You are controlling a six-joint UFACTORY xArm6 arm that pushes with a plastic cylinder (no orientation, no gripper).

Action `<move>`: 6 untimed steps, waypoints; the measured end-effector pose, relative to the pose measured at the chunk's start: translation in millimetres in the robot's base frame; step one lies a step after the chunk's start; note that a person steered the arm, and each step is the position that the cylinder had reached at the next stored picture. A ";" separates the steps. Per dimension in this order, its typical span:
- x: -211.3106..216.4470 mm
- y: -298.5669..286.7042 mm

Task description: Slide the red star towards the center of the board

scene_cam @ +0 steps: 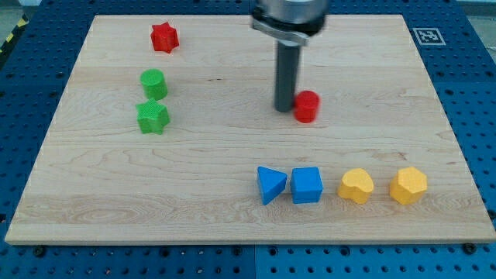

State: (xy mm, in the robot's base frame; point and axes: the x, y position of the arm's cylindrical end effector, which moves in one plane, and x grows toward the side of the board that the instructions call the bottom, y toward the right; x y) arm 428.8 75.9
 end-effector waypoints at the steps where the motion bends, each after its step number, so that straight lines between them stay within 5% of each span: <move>1: 17.1 46.2; 3: -44.2 -23.4; 6: -116.7 -249.0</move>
State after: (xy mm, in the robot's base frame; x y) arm 312.1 -173.1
